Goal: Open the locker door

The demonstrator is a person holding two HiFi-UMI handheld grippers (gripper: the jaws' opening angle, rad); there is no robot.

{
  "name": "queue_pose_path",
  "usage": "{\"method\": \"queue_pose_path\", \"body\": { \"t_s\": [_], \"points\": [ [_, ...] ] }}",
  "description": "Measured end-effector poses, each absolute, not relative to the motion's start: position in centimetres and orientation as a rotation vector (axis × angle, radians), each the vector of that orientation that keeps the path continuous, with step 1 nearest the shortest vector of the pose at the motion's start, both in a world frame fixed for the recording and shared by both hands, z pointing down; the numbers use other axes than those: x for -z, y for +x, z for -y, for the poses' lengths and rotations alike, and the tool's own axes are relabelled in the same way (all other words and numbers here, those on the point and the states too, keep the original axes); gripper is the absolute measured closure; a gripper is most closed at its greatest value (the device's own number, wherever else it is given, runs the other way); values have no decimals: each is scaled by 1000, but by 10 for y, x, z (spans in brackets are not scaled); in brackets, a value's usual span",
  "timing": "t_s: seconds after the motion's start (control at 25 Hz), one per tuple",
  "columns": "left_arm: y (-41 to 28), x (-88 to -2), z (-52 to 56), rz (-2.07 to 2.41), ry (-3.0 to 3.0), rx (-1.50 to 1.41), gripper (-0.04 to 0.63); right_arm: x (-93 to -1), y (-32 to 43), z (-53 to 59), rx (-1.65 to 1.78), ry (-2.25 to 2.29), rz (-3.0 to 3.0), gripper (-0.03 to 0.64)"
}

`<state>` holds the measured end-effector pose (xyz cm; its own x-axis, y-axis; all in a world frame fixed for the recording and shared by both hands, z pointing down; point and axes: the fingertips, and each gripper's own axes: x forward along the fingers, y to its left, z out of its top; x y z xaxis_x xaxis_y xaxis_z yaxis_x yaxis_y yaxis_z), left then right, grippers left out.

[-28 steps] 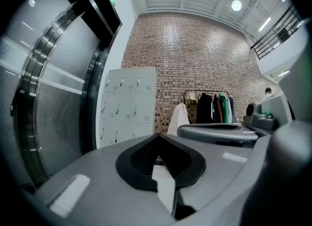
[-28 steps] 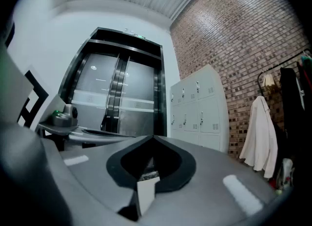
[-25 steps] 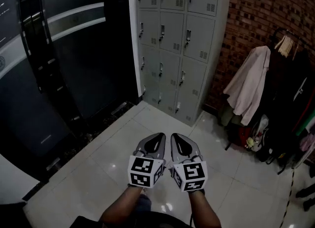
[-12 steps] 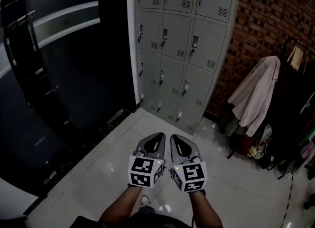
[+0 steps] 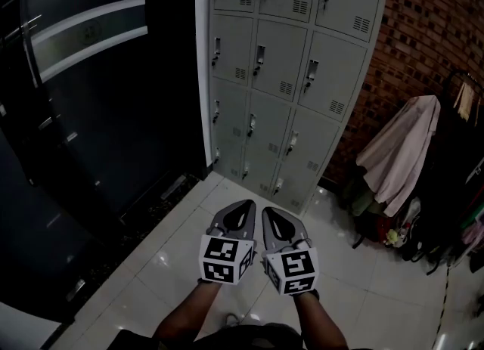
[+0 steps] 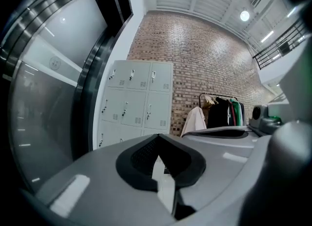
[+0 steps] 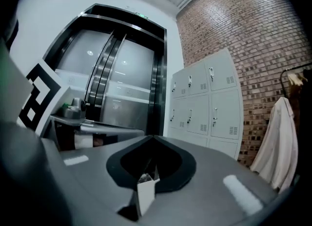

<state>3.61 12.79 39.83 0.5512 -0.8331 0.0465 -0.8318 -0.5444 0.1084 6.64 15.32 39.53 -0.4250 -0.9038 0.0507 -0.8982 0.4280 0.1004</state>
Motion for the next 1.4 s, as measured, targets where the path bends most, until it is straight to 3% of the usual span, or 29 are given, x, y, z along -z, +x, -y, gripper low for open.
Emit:
{"method": "queue_pose_path", "body": {
  "t_s": [0.6,1.4],
  "points": [
    [-4,-404,-38,1498,2633,11,589,-393,31,-54,91,1611,2647,620],
    [42,-396,224,1501,2632,-47,589,-380,77,208,73,1621,2686,620]
  ]
}}
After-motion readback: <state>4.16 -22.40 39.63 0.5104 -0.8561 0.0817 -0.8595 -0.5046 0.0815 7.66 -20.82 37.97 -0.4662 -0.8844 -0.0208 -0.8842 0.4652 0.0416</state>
